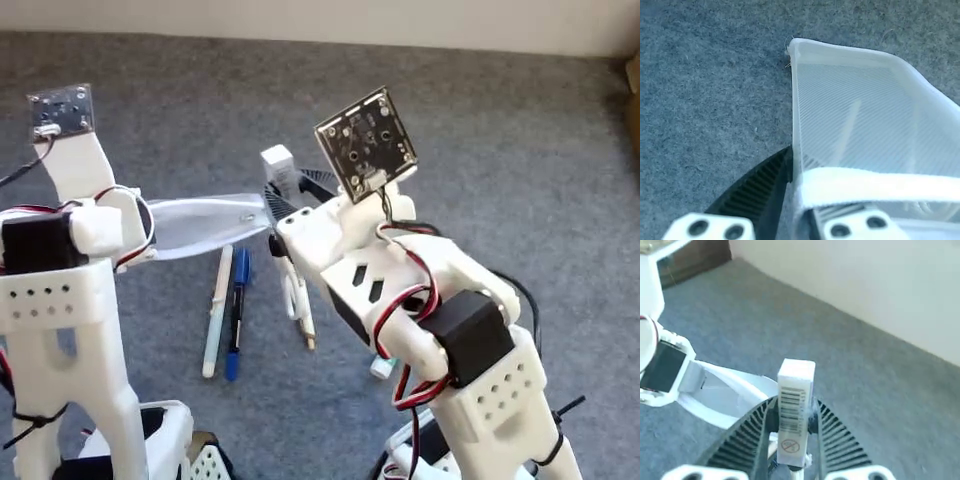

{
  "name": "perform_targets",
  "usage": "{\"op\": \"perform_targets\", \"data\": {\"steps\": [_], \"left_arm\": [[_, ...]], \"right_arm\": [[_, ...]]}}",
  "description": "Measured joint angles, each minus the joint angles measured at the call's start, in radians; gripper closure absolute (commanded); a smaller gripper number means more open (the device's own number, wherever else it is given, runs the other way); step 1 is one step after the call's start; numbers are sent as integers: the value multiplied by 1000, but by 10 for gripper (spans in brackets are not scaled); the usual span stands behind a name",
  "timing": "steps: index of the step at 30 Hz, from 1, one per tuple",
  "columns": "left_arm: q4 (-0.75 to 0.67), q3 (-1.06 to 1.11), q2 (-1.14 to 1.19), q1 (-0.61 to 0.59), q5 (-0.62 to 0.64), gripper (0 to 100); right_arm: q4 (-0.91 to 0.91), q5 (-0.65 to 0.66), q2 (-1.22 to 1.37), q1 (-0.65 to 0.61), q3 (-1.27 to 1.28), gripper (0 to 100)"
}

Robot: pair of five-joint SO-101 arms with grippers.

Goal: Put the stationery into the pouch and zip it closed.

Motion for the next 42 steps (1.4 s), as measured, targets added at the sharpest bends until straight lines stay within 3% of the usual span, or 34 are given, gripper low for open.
{"op": "perform_targets", "data": {"steps": [8,14,31,42], "left_arm": [[32,-61,26,5,6,993],[60,-164,215,37,32,993],[60,-239,318,38,32,993],[60,-239,318,38,32,993]], "right_arm": [[-104,0,0,-64,0,994],[-233,0,-3,-66,100,994],[-1002,0,-3,-80,597,994],[-1177,0,-3,-170,746,994]]}}
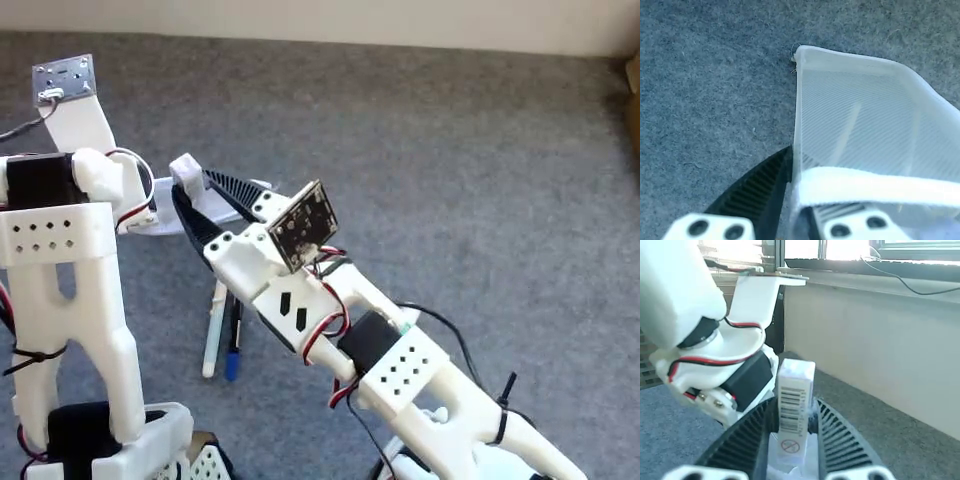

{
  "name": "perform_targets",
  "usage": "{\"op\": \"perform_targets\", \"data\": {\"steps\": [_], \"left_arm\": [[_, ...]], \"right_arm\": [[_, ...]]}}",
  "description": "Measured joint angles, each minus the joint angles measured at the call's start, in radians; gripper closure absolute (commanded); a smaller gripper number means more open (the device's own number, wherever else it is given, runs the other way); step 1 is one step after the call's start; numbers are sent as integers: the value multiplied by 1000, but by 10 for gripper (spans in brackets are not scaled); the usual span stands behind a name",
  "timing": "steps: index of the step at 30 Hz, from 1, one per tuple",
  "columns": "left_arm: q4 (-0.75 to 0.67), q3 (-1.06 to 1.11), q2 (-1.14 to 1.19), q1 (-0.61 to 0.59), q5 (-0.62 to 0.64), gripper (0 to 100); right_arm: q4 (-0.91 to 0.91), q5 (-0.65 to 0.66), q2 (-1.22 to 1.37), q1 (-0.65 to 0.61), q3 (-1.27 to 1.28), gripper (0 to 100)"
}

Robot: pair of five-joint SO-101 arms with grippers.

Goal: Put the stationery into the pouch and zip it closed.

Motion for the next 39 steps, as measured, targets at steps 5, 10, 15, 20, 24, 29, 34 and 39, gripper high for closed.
{"op": "perform_targets", "data": {"steps": [5,10,15,20,24,29,34,39], "left_arm": [[0,0,0,0,0,993],[0,0,0,0,0,993],[0,0,0,0,0,993],[0,0,0,0,0,993],[0,0,0,0,0,993],[0,0,0,0,0,993],[0,0,0,-2,0,993],[0,0,0,-14,0,993]], "right_arm": [[-35,0,0,-2,46,994],[-48,0,0,-2,61,994],[-49,0,0,-2,61,994],[-49,0,0,-2,61,994],[-63,0,11,-2,61,993],[-160,0,117,-2,61,993],[-193,2,127,-5,61,988],[-196,58,127,-5,61,988]]}}
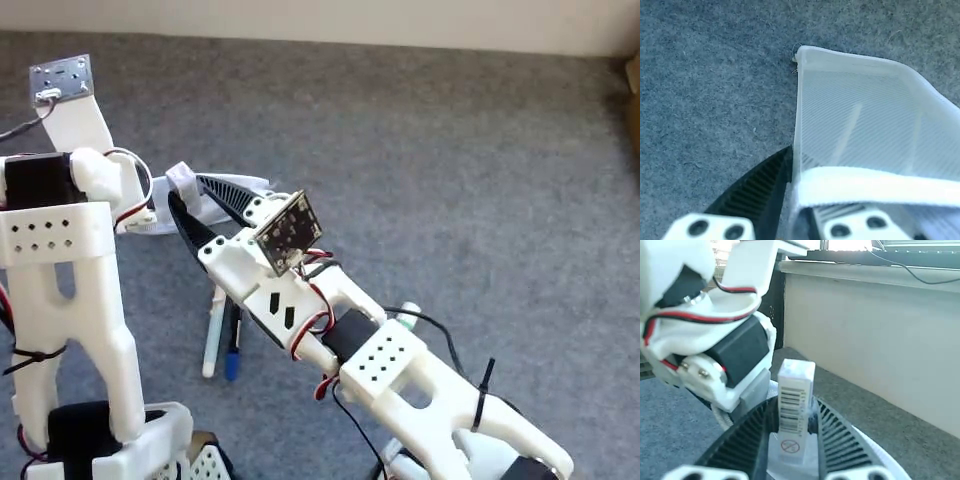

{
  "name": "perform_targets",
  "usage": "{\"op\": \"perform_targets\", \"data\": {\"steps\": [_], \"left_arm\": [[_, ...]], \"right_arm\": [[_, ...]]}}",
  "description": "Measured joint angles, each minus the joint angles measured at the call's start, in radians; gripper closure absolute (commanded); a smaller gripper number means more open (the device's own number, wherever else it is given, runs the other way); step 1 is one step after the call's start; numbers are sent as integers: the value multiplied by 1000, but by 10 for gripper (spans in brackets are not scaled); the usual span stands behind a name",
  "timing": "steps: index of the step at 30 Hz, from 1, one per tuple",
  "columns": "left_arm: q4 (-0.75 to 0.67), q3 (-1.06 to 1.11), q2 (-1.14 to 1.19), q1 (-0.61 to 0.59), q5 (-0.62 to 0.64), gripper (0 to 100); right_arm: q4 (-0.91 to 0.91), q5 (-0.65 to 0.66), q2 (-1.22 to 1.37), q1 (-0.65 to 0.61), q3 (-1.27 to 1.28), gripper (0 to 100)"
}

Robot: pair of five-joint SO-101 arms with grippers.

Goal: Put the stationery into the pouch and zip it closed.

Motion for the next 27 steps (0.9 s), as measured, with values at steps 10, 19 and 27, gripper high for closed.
{"op": "perform_targets", "data": {"steps": [10,19,27], "left_arm": [[0,0,0,2,0,993],[2,0,9,8,0,993],[2,2,9,0,0,993]], "right_arm": [[132,78,-12,-2,-2,807],[242,81,-72,-9,-3,804],[479,81,-253,-8,-6,804]]}}
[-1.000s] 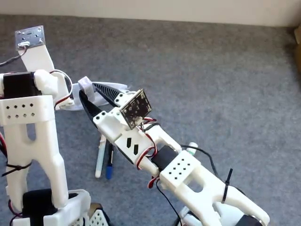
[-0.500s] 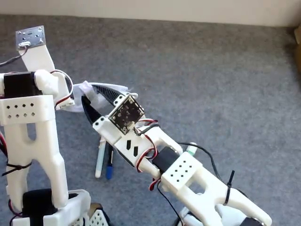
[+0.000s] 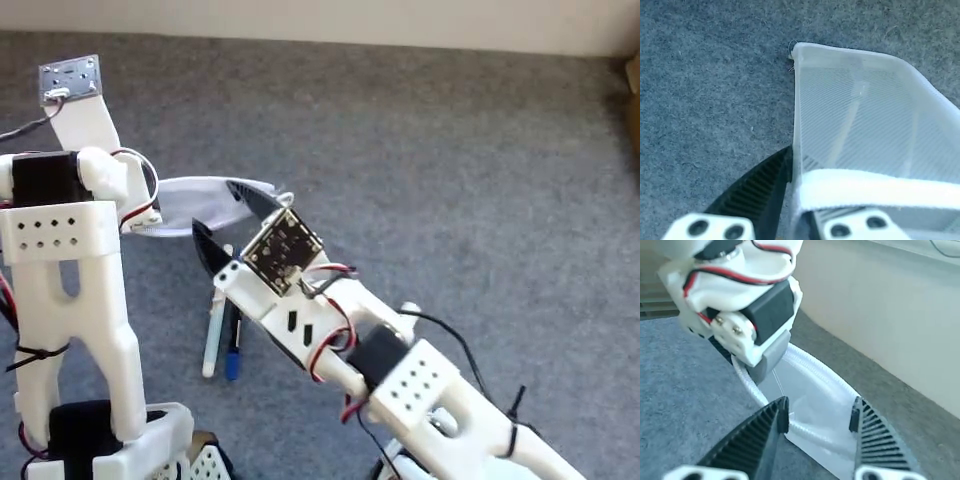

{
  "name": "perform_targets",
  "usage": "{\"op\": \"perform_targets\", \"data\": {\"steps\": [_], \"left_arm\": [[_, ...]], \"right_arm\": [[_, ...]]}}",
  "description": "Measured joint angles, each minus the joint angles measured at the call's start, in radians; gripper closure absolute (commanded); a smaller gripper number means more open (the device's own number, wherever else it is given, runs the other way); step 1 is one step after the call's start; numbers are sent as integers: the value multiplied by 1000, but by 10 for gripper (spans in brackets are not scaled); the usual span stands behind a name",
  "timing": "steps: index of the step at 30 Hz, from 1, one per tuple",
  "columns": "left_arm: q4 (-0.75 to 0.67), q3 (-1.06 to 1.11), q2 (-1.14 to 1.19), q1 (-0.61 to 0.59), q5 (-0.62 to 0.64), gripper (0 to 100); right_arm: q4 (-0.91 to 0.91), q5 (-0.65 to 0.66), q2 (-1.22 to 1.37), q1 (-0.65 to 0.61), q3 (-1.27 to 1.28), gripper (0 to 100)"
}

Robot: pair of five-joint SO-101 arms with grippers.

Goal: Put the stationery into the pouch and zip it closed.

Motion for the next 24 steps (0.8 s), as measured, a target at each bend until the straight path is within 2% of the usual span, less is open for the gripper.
{"op": "perform_targets", "data": {"steps": [5,10,16,20,24], "left_arm": [[0,0,0,0,0,993],[0,0,0,-5,0,993],[0,0,0,-74,2,993],[0,0,0,-129,2,993],[0,0,0,-180,3,993]], "right_arm": [[230,0,-112,26,-51,804],[417,0,-172,110,-80,804],[499,0,-172,198,-80,804],[529,-2,-172,207,-80,804],[568,-66,-112,210,-81,804]]}}
